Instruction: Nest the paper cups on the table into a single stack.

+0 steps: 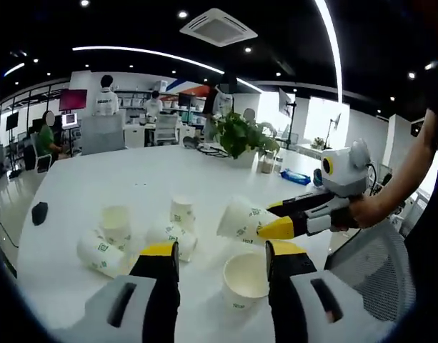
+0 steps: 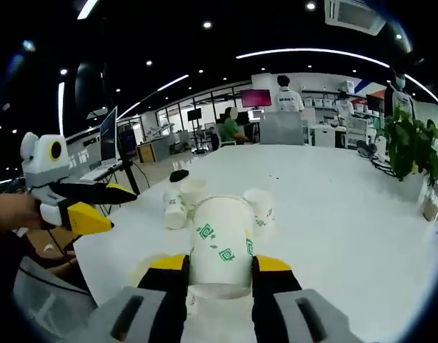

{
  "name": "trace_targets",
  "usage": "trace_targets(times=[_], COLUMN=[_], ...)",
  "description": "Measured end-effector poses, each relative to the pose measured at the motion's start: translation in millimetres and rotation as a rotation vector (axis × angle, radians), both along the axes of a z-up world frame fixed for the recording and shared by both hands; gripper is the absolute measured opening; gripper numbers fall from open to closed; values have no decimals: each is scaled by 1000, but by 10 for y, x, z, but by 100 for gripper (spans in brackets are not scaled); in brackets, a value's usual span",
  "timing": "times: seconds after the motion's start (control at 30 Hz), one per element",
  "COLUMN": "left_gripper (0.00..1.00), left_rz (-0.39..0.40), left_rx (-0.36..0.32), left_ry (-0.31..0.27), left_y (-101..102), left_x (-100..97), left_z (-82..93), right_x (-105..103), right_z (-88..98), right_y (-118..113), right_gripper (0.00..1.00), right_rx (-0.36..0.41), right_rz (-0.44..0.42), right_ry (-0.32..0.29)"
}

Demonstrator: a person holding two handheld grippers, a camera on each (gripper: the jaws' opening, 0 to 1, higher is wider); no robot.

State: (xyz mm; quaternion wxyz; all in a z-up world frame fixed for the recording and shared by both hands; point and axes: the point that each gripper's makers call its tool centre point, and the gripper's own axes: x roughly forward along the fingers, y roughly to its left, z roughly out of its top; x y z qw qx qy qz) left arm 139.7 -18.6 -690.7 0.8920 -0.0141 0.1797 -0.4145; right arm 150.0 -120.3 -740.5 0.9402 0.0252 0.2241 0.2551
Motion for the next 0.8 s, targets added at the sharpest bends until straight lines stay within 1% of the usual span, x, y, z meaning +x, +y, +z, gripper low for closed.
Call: trace_targets(times=[0.07, 0.1, 0.27, 0.33, 0.37, 0.4, 0.47, 0.5, 0.57, 0.63, 0.8], left_gripper=[43, 42, 39, 38, 37, 36, 35, 35, 34, 33, 29], left_rz=[-19, -22, -47, -60, -62, -76, -100, -127, -148, -161, -200], left_rx=[-5, -6, -8, -12, -12, -13, -13, -9, 8, 16, 13], left_ry=[7, 7, 7, 10, 10, 14, 21, 24, 18, 21, 25], left_y=[-45, -55, -107, -128, -131, -141, -162, -183, -186, -189, -180], left_x=[-18, -17, 2, -4, -5, -12, -36, -64, -73, -85, -95], left_z=[30, 41, 89, 112, 114, 123, 133, 140, 138, 145, 171], right_x=[-39, -50, -151, -222, -228, -264, -291, -319, -346, -371, -401], right_z=[67, 71, 190, 273, 278, 305, 308, 328, 328, 333, 328], right_y=[45, 71, 155, 206, 212, 246, 268, 297, 316, 334, 359], right_gripper=[33, 33, 33, 33, 33, 33, 33, 33, 33, 33, 33], right_rx=[5, 5, 7, 0, -1, -5, -17, -22, -32, -26, -37], right_rz=[16, 28, 65, 89, 93, 116, 134, 151, 168, 184, 214], right_ry=[-15, -22, -45, -61, -64, -81, -92, -107, -118, -124, -140])
